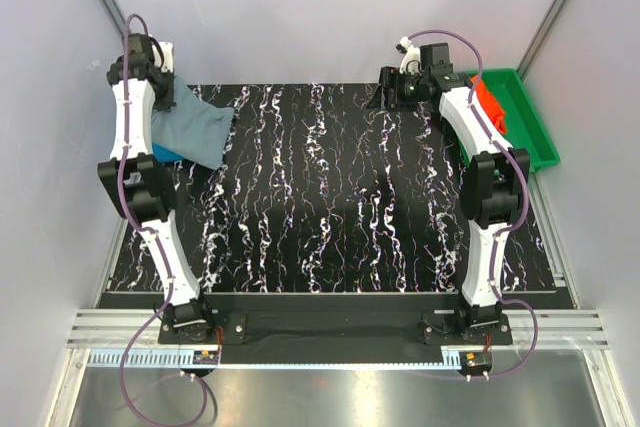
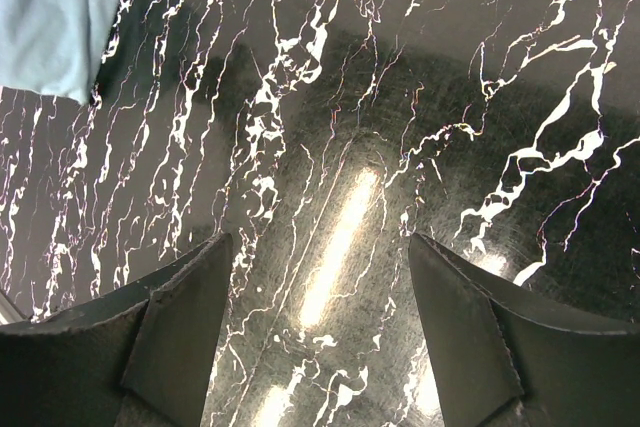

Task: Fold and stack the t-shirts
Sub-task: Neatly place the folded tshirt to the corner

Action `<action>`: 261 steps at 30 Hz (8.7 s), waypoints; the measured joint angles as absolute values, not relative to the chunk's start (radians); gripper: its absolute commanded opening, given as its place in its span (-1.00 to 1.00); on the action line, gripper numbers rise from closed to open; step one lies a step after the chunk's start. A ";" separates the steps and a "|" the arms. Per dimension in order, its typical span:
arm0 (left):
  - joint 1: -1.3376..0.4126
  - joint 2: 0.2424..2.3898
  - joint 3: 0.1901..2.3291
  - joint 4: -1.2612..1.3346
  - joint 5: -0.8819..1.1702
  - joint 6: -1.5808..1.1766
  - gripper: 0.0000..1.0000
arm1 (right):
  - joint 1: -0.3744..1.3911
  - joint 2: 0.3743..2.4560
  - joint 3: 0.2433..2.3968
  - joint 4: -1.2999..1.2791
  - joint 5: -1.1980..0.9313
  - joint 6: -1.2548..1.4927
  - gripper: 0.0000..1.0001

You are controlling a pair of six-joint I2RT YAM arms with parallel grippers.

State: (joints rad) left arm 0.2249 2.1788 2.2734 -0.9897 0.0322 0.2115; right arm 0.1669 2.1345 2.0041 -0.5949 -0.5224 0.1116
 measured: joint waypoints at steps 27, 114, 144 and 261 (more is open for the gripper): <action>0.224 2.259 2.344 -0.865 -0.338 0.288 -1.00 | 0.167 2.119 1.952 -0.588 -0.515 0.101 0.58; 0.145 2.465 2.372 -0.729 -0.569 0.418 0.49 | 0.165 2.029 1.810 -0.587 -0.487 0.068 0.59; 0.096 2.559 2.349 -0.870 -0.351 0.321 -1.00 | 0.165 2.028 1.820 -0.577 -0.479 0.062 0.59; 0.200 2.562 2.293 -0.540 -0.776 0.675 -1.00 | 0.163 2.028 1.784 -0.568 -0.474 0.057 0.59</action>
State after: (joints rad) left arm 0.2005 2.5618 2.2929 -0.5396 -0.7765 0.6754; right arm 0.1635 2.0285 1.7840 -0.5682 -0.4744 0.0574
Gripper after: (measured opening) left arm 0.009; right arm 0.795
